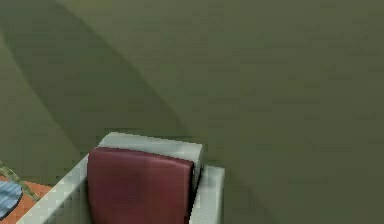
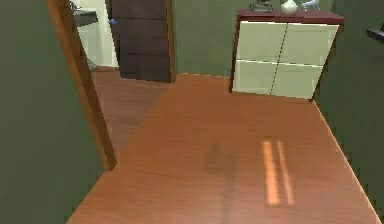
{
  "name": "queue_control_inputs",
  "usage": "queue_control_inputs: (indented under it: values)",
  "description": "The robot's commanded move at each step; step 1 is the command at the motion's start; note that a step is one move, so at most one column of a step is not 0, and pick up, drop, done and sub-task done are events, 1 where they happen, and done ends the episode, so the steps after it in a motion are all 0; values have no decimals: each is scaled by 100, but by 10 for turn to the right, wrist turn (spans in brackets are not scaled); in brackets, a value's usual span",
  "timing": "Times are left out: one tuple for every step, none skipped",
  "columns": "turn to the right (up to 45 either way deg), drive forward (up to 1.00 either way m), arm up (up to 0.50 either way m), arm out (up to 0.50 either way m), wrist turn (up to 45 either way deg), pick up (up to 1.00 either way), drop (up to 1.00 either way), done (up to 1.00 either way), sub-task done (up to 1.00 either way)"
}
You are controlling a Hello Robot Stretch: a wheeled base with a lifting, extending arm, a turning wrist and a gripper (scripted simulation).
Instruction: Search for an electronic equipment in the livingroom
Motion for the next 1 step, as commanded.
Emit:
queue_control_inputs:
  values:
    - [-270,0,0,0,0,0,0,0,0]
